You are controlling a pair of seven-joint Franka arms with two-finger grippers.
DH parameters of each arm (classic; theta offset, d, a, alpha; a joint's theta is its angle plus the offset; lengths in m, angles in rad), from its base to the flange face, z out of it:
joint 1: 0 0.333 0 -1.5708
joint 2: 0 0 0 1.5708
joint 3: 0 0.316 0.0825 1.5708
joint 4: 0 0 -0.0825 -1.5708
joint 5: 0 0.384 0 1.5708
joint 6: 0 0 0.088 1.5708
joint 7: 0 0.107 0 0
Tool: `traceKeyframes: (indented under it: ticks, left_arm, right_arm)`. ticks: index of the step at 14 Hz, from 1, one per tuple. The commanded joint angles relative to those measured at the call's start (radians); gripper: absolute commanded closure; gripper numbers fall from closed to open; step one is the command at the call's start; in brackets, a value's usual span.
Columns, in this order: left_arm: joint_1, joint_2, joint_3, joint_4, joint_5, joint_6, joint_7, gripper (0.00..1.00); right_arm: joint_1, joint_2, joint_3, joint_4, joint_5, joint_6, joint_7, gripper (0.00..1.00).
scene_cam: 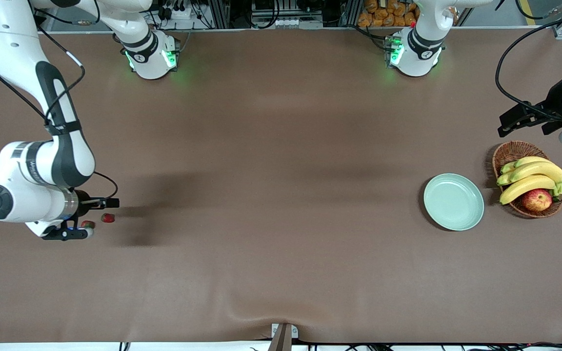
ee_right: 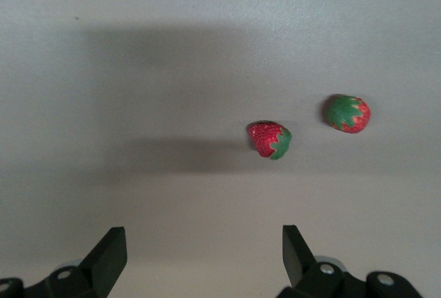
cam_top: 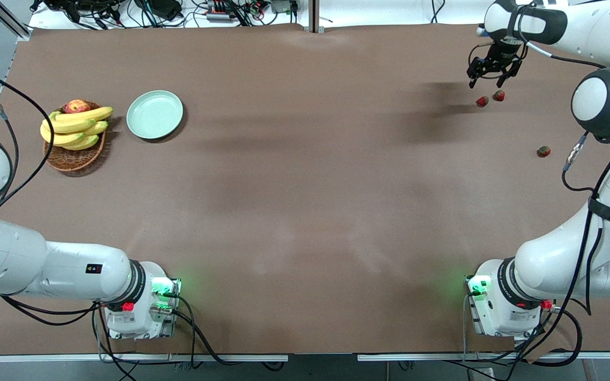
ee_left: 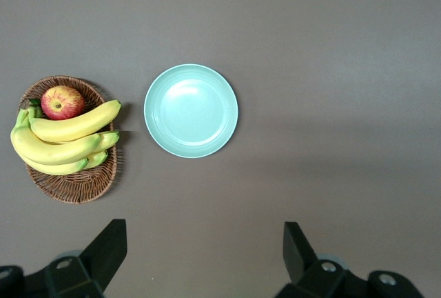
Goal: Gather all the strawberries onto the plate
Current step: 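Reach the right gripper to a red strawberry and grasp it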
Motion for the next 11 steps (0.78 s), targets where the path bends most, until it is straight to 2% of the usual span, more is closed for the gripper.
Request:
traceKeyframes:
  ticks: [1, 4, 11]
  left_arm:
    - [0.007, 0.001, -0.006, 0.004, -0.009, -0.012, 0.011, 0.0]
    - [0.004, 0.001, -0.006, 0.002, -0.011, -0.012, 0.011, 0.0]
    - [0.003, 0.003, -0.006, 0.001, -0.011, -0.012, 0.011, 0.0]
  right_arm:
    - [-0.024, 0.038, 0.004, -0.012, -0.018, 0.059, -0.05, 0.0]
    - [-0.027, 0.066, 0.004, -0.01, -0.028, 0.131, -0.072, 0.0]
    - [-0.037, 0.106, 0.003, -0.009, -0.051, 0.206, -0.072, 0.0]
